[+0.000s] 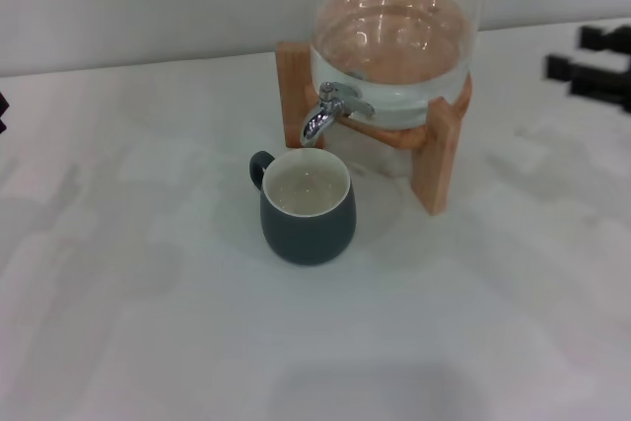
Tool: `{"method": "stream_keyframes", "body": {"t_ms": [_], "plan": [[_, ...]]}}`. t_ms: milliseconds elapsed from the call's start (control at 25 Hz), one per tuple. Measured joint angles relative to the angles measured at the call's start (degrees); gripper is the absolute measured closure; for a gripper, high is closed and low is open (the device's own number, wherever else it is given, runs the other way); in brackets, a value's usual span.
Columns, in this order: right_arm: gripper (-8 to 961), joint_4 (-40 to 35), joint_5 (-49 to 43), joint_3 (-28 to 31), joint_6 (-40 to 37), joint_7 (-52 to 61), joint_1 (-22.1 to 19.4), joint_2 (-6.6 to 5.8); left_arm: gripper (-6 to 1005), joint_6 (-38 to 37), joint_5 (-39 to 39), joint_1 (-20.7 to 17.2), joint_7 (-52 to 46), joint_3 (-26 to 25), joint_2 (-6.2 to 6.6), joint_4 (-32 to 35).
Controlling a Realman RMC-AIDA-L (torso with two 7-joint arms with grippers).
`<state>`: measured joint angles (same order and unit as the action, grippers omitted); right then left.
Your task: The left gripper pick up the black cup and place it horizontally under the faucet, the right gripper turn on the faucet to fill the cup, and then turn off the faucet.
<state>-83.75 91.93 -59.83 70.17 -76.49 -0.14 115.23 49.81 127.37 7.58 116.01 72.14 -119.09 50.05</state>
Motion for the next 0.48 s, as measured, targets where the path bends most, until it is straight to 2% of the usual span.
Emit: {"method": "stream_keyframes", "body": {"t_ms": [240, 480], "plan": [[265, 10.89, 7.05, 10.47, 1.46, -9.57, 3.06, -0.11, 109, 0.04, -0.15, -0.19, -0.94, 0.25, 0.01, -0.08], [262, 23.49, 11.78, 20.60, 2.11, -17.59, 6.77, -0.32, 109, 0.11, -3.62, -0.47, -2.93, 0.08, 0.10, -0.08]]}}
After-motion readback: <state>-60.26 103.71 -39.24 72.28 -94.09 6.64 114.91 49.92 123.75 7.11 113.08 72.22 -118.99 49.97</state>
